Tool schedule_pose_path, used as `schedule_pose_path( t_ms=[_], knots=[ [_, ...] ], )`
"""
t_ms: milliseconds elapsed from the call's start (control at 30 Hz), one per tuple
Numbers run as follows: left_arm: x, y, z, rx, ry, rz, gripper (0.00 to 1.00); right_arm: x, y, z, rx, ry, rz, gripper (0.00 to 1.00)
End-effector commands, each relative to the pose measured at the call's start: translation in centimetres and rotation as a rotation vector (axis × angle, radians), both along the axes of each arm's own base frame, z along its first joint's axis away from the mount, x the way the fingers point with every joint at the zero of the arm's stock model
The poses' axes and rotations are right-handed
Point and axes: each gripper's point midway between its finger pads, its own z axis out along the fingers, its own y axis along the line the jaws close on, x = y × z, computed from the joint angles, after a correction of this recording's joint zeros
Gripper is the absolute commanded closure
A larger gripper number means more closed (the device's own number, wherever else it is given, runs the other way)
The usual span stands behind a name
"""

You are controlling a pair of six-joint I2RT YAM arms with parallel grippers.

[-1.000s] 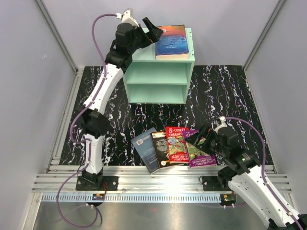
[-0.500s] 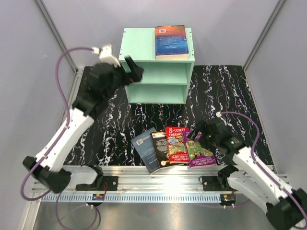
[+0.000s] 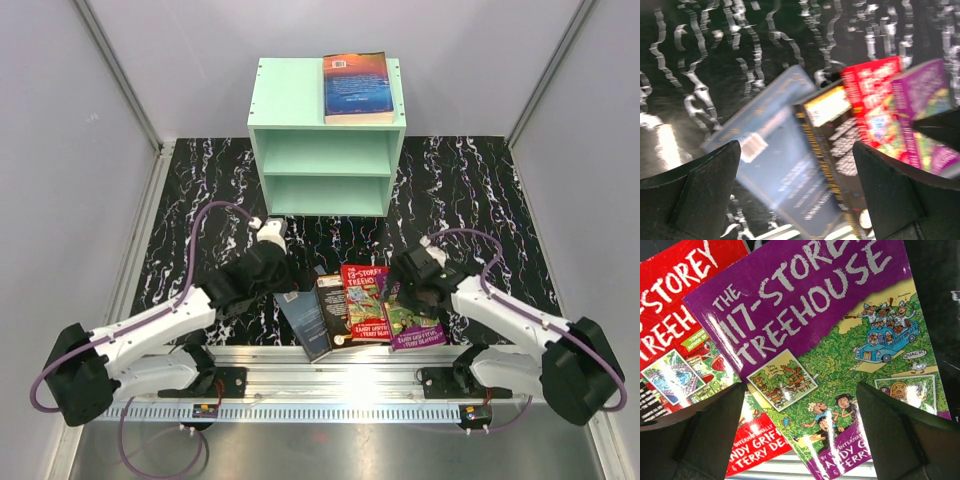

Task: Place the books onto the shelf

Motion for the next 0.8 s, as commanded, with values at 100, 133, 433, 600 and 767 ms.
schedule_pose_path(
  t_ms=[100, 133, 433, 600, 767],
  knots=[
    [0.1, -3.2, 2.5, -0.118, -0.078, -0.007, 0.04, -1.7, 4.7, -3.3, -0.059, 0.113, 0.115, 0.00],
    [-0.1, -3.4, 2.4, -0.123, -0.074, -0.009, 0.04, -2.3, 5.2, -4.5, -0.093, 0.144, 0.144, 0.00],
    [-2.0, -1.8, 0.6, -0.119, -0.056, -0.006, 0.05, -3.8, 6.9, -10.1, -0.053, 0.236, 0.156, 1.00],
    [-2.6, -0.9, -0.3, -0.119, -0.050, 0.010, 0.05, -3.2, 6.6, -8.4, -0.115, 0.192, 0.173, 1.00],
    [-2.6, -1.9, 0.6, -0.159, -0.052, -0.015, 0.05, -2.0, 6.9, -2.8, -0.093, 0.065, 0.164, 1.00]
  ],
)
